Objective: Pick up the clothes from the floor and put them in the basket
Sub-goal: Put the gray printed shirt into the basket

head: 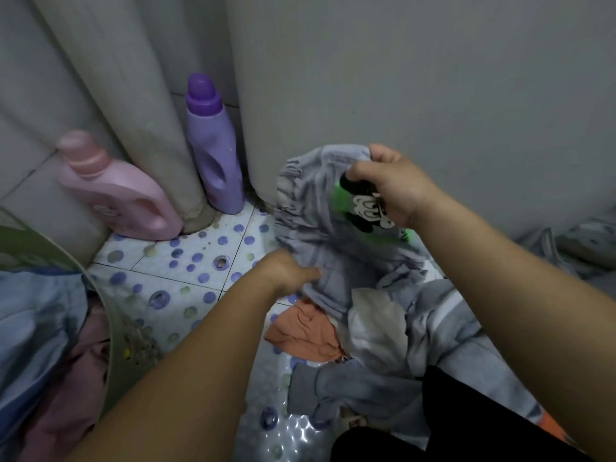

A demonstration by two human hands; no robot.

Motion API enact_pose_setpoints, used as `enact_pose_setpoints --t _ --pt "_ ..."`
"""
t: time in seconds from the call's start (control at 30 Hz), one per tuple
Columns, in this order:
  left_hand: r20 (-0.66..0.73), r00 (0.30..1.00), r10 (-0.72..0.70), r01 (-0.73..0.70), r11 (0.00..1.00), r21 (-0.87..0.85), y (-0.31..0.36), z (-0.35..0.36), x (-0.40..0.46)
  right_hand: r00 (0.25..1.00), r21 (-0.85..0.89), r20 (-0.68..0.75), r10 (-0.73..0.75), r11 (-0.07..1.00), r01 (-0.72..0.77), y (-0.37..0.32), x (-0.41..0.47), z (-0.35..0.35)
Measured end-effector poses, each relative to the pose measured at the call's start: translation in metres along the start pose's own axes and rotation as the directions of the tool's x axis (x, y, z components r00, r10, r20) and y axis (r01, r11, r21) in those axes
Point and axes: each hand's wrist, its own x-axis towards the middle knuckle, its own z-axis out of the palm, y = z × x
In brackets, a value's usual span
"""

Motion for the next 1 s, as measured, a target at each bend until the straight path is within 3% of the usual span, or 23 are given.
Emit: enact_pose_setpoints --t 0.1,0.2,0.27,0.33,0.47,0.53,0.63,0.73,0.8,0.87,0.93,1.0 --pt "0.032 0.996 -0.089 0.093 0.969 -0.227 -0.007 -0.003 -0.005 0.996 0.210 0.051 -0.066 0.976 0.054 -0.029 -0.014 0.019" --pt "-0.074 0.989 -0.126 0.082 0.899 -0.430 -0.017 -0.006 -0.002 0.982 0.360 0.131 -0.139 0.929 0.083 -0.057 -0.030 0.035" --pt "-0.159 0.972 -0.174 0.054 0.820 -0.570 -0.025 -0.007 -0.001 0.968 0.448 0.166 -0.190 0.889 0.097 -0.076 -0.038 0.042" --pt "-0.155 0.967 -0.201 0.025 0.685 -0.729 -0.032 -0.009 -0.003 0.957 0.516 0.175 -0.230 0.850 0.110 -0.091 -0.046 0.044" --pt "0.015 0.999 -0.034 0.026 0.336 -0.941 -0.030 -0.017 -0.014 0.927 0.595 0.257 -0.275 0.801 0.073 -0.112 -0.066 0.044" --pt "0.043 0.997 0.072 0.021 0.275 -0.961 -0.020 -0.019 -0.022 0.919 0.620 0.271 -0.286 0.783 0.061 -0.117 -0.075 0.044" --pt "0.031 0.995 0.095 0.006 0.253 -0.968 -0.005 -0.018 -0.038 0.923 0.653 0.263 -0.280 0.756 0.043 -0.122 -0.086 0.047" --pt "-0.039 0.992 0.117 -0.078 0.349 -0.934 0.001 -0.020 -0.056 0.953 0.480 0.164 -0.253 0.865 0.147 -0.126 -0.091 0.041" --pt "-0.113 0.991 0.075 -0.133 0.361 -0.923 -0.003 -0.026 -0.062 0.950 0.123 0.026 -0.310 0.944 0.305 -0.125 -0.096 0.031" --pt "-0.187 0.981 0.060 -0.196 0.284 -0.939 -0.008 -0.033 -0.064 0.924 -0.174 -0.079 -0.375 0.917 0.358 -0.121 -0.104 0.021" --pt "-0.208 0.977 0.048 -0.212 0.117 -0.970 -0.012 -0.039 -0.074 0.922 -0.285 -0.131 -0.364 0.905 0.317 -0.114 -0.116 0.014" --pt "-0.303 0.953 0.025 -0.304 0.063 -0.951 -0.009 -0.043 -0.088 0.937 -0.314 -0.161 -0.309 0.916 0.248 -0.107 -0.124 0.012"
